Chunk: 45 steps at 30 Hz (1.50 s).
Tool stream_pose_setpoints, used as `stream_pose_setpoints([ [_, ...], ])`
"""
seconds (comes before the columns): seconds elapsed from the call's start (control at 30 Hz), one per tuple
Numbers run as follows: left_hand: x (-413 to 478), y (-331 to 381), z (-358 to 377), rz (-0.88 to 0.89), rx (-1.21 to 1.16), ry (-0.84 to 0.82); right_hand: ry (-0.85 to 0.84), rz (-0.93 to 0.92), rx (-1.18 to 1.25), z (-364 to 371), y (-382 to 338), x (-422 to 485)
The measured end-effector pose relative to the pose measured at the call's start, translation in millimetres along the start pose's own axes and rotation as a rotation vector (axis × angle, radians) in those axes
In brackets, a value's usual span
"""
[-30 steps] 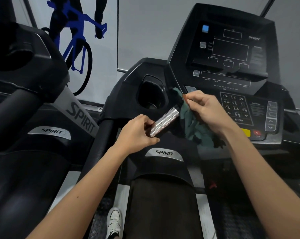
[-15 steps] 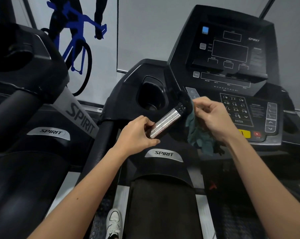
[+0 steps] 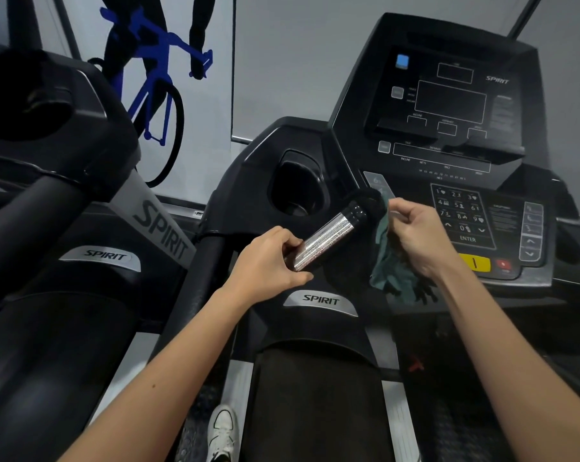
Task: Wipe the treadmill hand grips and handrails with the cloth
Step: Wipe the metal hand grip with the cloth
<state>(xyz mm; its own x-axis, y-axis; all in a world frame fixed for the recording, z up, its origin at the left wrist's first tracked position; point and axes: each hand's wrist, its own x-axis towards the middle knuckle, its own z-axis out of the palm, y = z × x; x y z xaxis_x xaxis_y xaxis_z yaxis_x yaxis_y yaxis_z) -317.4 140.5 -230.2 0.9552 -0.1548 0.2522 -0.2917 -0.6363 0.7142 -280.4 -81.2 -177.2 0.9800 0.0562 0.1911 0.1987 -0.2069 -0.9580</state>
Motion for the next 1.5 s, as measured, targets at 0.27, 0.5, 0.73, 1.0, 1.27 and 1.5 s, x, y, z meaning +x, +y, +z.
stream_pose_setpoints([
  [0.27, 2.0, -1.5, 1.7, -0.007, 0.012, 0.001, -0.261, 0.059, 0.011, 0.1, -7.7, 2.3],
  [0.5, 2.2, -2.1, 2.4, 0.0, 0.021, 0.013, -0.122, -0.137, -0.11, -11.8, 0.8, -8.3],
  [0.73, 0.5, 1.3, 1.4, -0.015, 0.018, 0.011, -0.4, -0.041, -0.223, -11.7, -25.0, 3.2],
  [1.0, -0.7, 1.3, 2.3, -0.026, 0.008, 0.025, -0.129, -0.182, -0.187, -19.0, 0.8, -15.5],
  [1.27, -1.6, 3.2, 1.4, -0.035, 0.015, 0.023, -0.284, -0.174, -0.231, -1.7, -24.4, 0.5],
  [1.5, -1.8, 1.9, 1.1, -0.025, 0.013, 0.024, -0.113, -0.247, -0.164, -12.2, -1.9, -12.1],
])
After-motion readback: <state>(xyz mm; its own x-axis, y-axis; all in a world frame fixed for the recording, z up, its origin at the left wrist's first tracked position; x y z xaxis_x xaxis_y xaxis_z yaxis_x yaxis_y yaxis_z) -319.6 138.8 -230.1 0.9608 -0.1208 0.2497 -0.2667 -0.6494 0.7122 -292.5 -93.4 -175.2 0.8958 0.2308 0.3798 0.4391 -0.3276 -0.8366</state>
